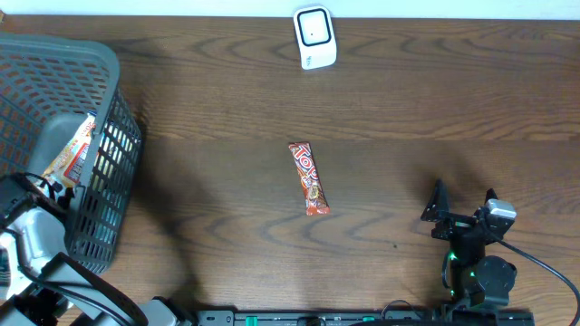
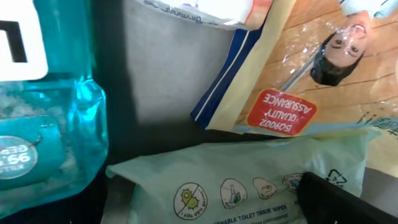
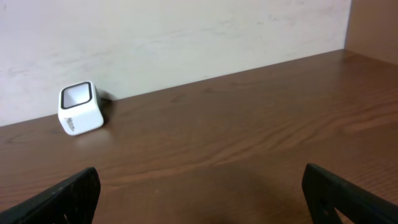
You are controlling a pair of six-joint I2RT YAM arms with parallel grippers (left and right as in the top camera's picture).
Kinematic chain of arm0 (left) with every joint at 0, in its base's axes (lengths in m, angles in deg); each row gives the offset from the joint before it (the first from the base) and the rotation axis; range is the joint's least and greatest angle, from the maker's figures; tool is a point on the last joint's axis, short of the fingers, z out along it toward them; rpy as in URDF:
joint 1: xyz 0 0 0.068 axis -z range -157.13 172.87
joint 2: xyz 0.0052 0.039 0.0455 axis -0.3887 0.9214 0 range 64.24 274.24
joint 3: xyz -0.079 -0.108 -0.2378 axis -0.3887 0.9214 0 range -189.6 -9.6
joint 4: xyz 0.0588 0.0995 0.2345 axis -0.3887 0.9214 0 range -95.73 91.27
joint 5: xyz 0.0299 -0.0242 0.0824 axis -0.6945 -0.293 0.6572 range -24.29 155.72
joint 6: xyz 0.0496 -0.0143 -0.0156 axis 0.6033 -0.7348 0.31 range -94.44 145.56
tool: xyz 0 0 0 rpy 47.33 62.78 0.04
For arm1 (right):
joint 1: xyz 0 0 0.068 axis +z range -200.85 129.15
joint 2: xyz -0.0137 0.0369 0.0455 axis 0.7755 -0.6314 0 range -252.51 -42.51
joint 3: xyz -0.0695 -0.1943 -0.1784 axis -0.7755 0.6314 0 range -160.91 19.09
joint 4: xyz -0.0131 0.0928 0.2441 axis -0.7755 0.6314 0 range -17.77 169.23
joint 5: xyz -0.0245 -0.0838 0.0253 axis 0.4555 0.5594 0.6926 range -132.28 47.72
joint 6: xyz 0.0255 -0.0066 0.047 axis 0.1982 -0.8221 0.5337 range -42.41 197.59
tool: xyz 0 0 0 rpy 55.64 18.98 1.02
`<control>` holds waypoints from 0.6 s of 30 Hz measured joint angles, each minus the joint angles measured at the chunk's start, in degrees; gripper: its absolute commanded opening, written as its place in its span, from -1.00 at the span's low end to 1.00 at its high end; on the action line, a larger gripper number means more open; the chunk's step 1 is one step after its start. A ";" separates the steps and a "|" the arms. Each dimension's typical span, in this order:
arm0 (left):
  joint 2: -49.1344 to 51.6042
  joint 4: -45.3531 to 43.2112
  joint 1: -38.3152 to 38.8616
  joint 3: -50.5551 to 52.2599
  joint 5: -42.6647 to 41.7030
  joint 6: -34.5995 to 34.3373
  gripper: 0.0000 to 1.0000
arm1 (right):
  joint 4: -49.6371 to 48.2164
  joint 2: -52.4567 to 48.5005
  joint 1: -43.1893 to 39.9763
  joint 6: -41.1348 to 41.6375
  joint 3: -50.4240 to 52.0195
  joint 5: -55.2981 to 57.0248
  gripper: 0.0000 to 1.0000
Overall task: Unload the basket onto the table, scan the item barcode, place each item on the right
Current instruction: 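Reach the left gripper into the basket and grasp the mint-green packet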
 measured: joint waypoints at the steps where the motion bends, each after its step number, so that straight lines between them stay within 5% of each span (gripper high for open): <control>1: -0.07 -0.11 -0.02 0.15 -0.07 0.00 0.66 | 0.00 0.00 0.00 0.00 0.00 0.02 0.99; 4: -0.33 -0.33 0.00 0.63 -0.39 0.15 -0.25 | 0.00 0.00 0.00 0.00 0.00 0.02 0.98; 7: -0.46 -0.04 -0.39 1.46 0.46 0.24 -0.85 | 0.00 0.00 0.00 0.00 0.00 0.02 0.99; 18: -6.40 4.28 -0.37 0.68 -1.11 0.63 -0.85 | -0.02 0.00 0.00 0.00 0.00 0.02 0.99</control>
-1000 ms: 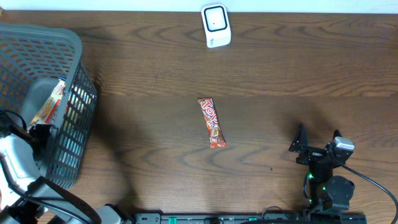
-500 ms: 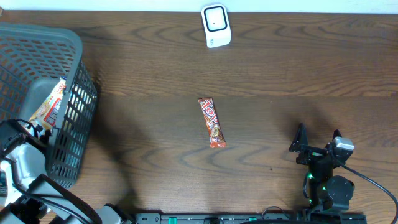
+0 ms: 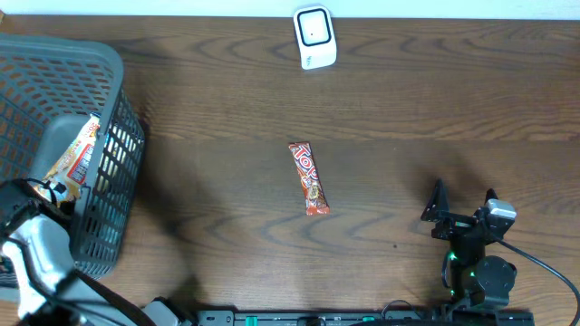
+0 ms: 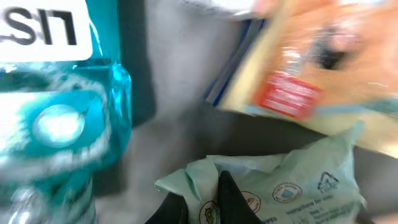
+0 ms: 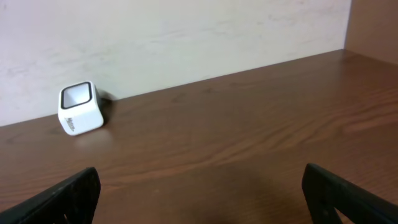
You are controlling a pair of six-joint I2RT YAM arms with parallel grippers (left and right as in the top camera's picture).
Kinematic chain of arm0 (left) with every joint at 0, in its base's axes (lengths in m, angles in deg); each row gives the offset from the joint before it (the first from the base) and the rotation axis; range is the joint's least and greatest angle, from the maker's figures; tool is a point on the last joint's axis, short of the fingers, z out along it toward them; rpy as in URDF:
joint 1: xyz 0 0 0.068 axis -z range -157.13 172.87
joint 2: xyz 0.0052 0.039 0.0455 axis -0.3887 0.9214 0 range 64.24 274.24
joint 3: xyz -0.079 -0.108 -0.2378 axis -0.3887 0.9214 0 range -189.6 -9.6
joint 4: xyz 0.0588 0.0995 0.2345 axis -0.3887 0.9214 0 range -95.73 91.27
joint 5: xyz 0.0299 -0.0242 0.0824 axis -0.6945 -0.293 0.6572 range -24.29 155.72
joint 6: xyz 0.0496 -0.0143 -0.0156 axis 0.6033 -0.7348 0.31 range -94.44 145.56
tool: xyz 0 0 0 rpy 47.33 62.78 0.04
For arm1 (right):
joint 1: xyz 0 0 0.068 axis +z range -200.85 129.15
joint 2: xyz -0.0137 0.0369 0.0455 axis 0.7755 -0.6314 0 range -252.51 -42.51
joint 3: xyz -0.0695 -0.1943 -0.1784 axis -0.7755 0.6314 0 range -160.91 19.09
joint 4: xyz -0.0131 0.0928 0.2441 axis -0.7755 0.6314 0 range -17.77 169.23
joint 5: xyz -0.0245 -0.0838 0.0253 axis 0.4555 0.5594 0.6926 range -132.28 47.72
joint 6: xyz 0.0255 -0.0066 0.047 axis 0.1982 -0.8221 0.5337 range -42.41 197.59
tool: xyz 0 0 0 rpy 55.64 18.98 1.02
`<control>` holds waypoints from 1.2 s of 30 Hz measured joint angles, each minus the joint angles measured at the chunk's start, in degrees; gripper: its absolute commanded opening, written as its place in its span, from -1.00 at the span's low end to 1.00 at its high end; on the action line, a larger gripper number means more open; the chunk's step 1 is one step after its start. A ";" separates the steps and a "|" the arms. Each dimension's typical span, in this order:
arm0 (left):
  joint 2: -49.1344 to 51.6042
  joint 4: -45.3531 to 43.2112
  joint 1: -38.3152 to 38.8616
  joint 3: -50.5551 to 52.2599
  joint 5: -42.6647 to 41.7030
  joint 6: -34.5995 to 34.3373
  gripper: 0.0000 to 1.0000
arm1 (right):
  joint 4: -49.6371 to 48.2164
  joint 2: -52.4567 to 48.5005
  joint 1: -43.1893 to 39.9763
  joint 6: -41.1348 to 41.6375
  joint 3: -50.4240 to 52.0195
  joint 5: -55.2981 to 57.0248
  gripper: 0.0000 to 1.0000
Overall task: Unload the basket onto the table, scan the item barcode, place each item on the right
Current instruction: 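Reach the left gripper into the basket and grasp the mint-green packet, then carry the mint-green packet out and drop it beside the TOP bar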
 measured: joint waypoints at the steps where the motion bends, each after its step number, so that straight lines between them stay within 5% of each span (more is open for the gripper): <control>1: -1.66 0.52 0.04 -0.72 -0.44 0.00 -0.85 | 0.00 0.00 0.00 0.00 0.00 0.00 0.99; 10: -19.76 1.40 0.15 -11.58 -2.95 -1.01 -0.85 | 0.02 0.00 0.00 0.00 0.00 -0.02 0.99; 17: -32.79 0.02 0.20 -12.70 -5.42 -11.41 -0.85 | 0.02 0.00 0.00 0.00 0.00 0.00 0.98; 22: -36.74 0.00 3.96 -12.70 -16.90 -17.40 -0.85 | 0.02 0.00 0.00 0.00 0.00 0.00 0.98; 28: -34.80 -0.31 20.09 -12.70 -23.58 -18.27 -0.85 | 0.00 0.00 0.00 0.00 0.00 0.00 0.98; 36: -25.90 -3.72 49.24 -12.70 -13.86 -17.09 -0.85 | 0.02 0.00 -0.02 0.00 0.00 0.00 0.98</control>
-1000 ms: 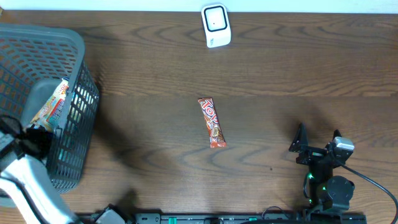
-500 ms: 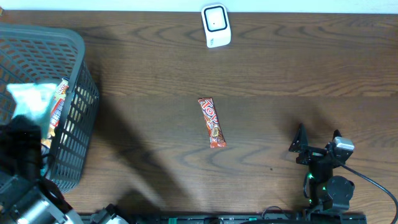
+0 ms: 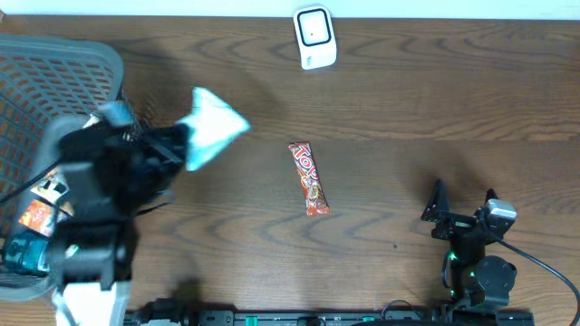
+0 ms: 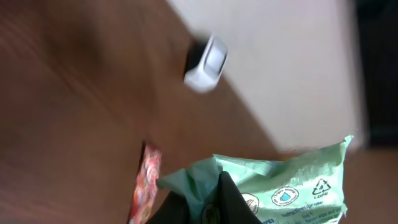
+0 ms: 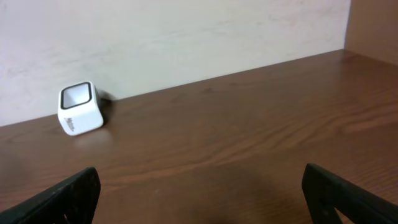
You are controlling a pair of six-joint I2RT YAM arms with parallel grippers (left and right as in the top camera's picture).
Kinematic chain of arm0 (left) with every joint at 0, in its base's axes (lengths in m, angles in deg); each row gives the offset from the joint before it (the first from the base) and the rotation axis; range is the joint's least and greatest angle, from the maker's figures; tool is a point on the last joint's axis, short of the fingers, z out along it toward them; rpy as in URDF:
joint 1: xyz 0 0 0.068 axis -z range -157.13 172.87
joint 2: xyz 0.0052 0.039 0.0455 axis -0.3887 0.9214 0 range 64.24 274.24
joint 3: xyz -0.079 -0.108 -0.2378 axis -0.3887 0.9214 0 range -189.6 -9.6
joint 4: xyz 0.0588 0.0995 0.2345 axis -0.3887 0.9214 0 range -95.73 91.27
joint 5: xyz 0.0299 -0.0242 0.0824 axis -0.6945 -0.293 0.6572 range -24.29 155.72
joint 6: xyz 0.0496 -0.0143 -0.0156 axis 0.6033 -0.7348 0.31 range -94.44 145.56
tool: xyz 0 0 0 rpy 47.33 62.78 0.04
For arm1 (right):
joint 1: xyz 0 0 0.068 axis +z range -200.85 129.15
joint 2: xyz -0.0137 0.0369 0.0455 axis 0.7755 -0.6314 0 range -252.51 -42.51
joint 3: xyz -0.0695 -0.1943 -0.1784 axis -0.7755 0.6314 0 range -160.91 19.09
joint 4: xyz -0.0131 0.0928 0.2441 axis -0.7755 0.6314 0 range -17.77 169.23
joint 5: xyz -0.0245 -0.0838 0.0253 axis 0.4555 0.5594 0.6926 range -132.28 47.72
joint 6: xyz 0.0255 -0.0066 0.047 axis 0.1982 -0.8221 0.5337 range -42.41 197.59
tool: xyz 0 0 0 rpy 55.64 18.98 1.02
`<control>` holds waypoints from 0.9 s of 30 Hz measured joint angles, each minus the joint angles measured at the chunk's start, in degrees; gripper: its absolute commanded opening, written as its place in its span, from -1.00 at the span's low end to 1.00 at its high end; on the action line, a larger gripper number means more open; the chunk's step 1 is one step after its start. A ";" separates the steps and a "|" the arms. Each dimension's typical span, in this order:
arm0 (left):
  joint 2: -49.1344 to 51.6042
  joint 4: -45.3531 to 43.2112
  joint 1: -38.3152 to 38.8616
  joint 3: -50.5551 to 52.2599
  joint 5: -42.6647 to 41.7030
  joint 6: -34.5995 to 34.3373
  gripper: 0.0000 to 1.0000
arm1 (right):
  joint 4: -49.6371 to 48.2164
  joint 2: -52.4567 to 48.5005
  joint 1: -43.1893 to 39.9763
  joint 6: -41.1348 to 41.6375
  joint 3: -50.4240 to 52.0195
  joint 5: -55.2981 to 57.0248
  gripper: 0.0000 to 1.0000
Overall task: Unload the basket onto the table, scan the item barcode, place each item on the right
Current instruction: 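Carry the mint-green packet out and drop it beside the TOP bar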
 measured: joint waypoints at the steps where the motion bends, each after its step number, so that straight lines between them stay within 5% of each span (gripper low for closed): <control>1: 2.03 -0.04 3.72 0.00 2.32 0.28 -0.85 | -0.02 0.00 0.00 0.00 0.00 0.00 0.99; 9: 20.15 -0.22 21.38 0.00 19.41 0.33 -0.85 | -0.02 0.00 0.00 0.00 0.00 0.00 0.99; 22: 44.30 -3.30 24.44 0.00 24.39 -7.61 -0.81 | 0.00 0.00 0.00 0.00 0.00 -0.02 0.99; 25: 46.38 -6.16 24.46 0.00 23.67 -8.22 -0.66 | 0.00 0.00 0.00 0.00 0.00 -0.02 0.99; 27: 47.28 -7.61 24.61 0.00 23.34 -8.24 -0.23 | 0.00 0.00 0.00 0.00 0.00 0.00 0.99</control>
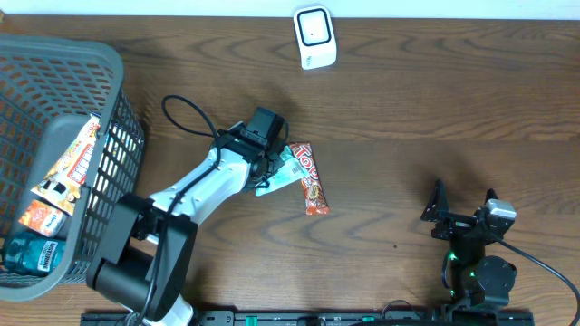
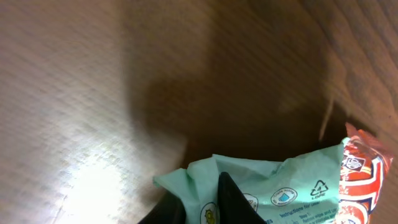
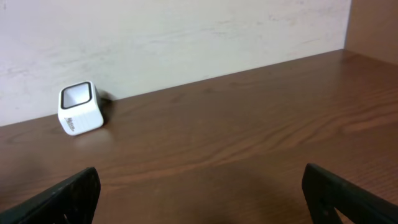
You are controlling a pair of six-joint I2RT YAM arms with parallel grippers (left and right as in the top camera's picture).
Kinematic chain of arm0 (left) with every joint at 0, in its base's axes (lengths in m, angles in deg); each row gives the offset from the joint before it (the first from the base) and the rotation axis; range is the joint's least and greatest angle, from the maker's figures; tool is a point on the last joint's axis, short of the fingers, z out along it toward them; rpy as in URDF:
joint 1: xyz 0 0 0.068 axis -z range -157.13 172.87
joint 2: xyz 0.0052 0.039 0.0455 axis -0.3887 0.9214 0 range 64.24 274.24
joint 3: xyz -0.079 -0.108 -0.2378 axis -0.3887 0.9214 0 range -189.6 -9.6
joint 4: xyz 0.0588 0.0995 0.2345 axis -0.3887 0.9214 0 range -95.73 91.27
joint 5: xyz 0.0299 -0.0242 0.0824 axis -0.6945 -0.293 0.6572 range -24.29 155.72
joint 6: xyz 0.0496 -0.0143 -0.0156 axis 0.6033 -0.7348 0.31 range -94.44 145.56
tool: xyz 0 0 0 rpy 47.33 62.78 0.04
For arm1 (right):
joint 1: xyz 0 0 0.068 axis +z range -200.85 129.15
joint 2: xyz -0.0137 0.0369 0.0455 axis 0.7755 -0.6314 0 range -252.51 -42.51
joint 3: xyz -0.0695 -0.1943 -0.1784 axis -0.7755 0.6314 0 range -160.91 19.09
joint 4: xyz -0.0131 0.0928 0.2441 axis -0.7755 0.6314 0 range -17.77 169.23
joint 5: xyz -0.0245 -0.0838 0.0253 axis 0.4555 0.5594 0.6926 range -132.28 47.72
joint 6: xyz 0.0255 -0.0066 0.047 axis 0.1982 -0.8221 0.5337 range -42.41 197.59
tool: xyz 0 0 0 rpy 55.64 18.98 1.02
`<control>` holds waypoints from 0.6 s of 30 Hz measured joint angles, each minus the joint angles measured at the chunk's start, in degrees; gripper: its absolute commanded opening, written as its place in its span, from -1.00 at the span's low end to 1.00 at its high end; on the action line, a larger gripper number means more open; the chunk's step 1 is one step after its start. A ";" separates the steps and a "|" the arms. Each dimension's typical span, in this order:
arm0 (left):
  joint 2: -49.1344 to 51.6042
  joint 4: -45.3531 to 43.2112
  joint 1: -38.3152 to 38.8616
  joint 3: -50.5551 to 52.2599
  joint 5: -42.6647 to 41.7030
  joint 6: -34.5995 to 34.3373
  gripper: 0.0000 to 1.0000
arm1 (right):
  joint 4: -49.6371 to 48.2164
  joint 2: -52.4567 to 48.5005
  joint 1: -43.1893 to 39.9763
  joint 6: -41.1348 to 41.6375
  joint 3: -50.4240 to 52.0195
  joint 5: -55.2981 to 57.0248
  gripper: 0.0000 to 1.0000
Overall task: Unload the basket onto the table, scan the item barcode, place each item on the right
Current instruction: 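Carry the mint-green packet out and drop it beside the TOP bar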
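My left gripper (image 1: pixel 272 166) is shut on a pale green wipes pack (image 2: pixel 280 186), low over the table's middle. The pack (image 1: pixel 283 172) lies right beside a red candy bar (image 1: pixel 309 178), whose end shows in the left wrist view (image 2: pixel 364 180). The white barcode scanner (image 1: pixel 314 37) stands at the table's far edge, also in the right wrist view (image 3: pixel 79 108). My right gripper (image 1: pixel 464 206) rests open at the near right, its fingertips (image 3: pixel 68 193) wide apart with nothing between them.
A grey mesh basket (image 1: pixel 109 100) at the left holds snack packs (image 1: pixel 68 167) and a teal bottle (image 1: pixel 27 249). A pale wall (image 3: pixel 174 37) rises behind the table's far edge.
My left gripper, holding the green pack, was raised near the basket's right rim; now it is down at the table's middle beside the candy bar. The right arm is unmoved.
My left gripper was inside the basket over the green wipes pack, then shut on it there. Later it held the pack clear of the basket, and now the pack is down by the candy bar at mid-table. The right gripper stayed open throughout.
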 measured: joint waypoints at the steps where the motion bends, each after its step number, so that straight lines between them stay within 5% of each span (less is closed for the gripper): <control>1: 0.42 -0.61 0.04 0.00 -0.15 -0.15 -0.01 | 0.00 0.00 0.00 0.00 0.00 -0.02 0.99; 4: 0.90 -1.29 0.15 0.00 -0.90 -0.50 0.14 | 0.00 0.00 0.00 0.00 0.00 -0.02 0.99; 7: 0.90 -0.92 0.15 -0.02 -2.67 0.83 0.66 | 0.00 0.00 0.00 0.00 0.00 -0.02 0.98; 11: -0.76 2.58 0.13 -2.14 -3.74 5.11 0.82 | -0.02 0.00 0.00 0.00 0.00 0.00 0.98; 18: -14.38 8.41 0.13 -15.72 -0.11 15.52 0.77 | 0.00 0.00 0.00 0.00 0.00 0.00 0.98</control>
